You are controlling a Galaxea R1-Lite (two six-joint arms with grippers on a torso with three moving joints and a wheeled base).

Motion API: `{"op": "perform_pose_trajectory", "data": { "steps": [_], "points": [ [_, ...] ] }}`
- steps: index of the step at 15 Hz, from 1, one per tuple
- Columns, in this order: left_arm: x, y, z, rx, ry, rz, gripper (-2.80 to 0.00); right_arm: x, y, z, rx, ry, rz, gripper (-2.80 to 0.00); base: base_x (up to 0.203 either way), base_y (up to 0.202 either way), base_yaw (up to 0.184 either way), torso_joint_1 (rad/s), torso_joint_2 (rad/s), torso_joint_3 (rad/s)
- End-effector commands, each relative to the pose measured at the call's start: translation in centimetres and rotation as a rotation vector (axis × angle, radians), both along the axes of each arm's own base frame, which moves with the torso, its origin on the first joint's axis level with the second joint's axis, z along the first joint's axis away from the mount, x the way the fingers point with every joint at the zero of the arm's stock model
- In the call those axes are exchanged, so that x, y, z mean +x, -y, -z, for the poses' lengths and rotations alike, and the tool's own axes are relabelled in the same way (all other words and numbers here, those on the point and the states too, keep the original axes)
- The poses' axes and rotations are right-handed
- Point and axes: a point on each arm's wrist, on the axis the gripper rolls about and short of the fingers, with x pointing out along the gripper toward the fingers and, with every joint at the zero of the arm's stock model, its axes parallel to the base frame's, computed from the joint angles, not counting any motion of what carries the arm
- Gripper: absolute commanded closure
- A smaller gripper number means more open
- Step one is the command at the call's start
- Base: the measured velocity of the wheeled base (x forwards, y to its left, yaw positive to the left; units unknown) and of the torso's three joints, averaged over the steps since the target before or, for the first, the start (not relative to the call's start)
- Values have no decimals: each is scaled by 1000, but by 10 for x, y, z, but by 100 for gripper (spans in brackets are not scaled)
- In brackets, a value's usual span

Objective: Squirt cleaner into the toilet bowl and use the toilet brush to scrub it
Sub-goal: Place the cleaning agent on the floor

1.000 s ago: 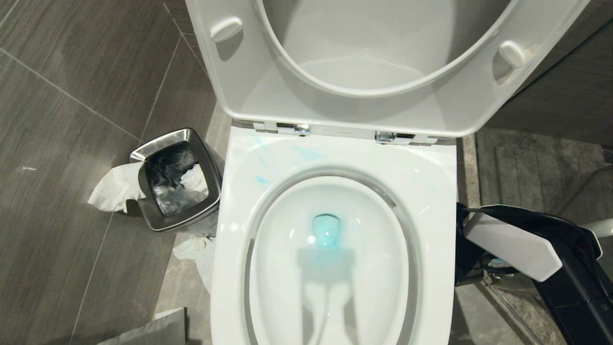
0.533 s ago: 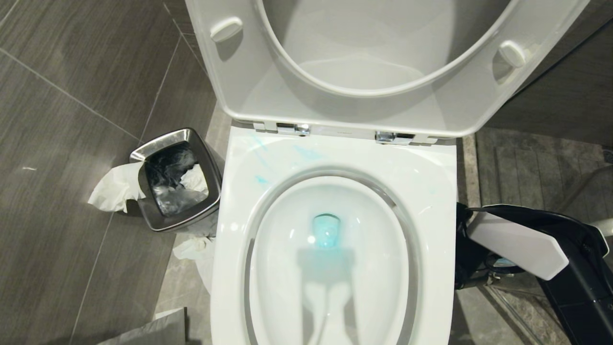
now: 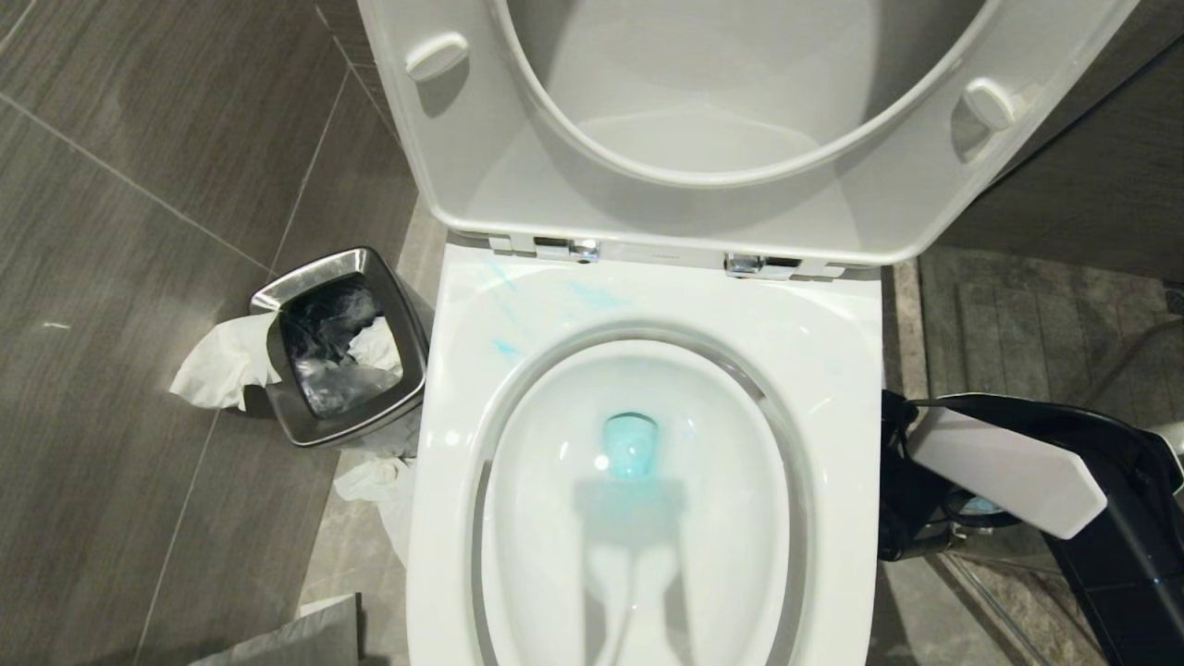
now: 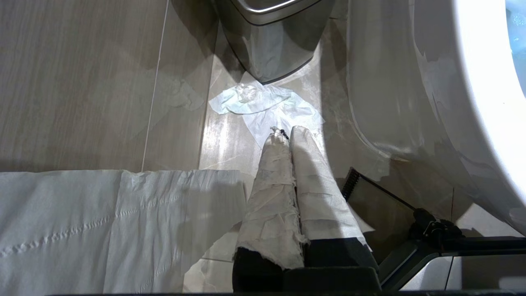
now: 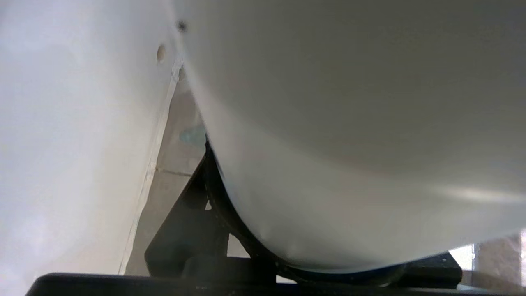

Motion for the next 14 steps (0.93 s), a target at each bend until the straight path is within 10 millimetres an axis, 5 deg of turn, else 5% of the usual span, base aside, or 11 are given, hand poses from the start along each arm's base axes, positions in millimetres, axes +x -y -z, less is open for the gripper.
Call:
{"op": "perform_pose_trajectory", "data": {
  "steps": [1, 14],
  "points": [
    [0, 0, 0, 0, 0, 0, 0, -1, 0, -3, 1, 11, 0, 0, 0, 0, 0, 0, 0, 0],
    [0, 0, 0, 0, 0, 0, 0, 20, 2, 5, -2, 71, -32, 0, 0, 0, 0, 0, 0, 0]
  ]
}}
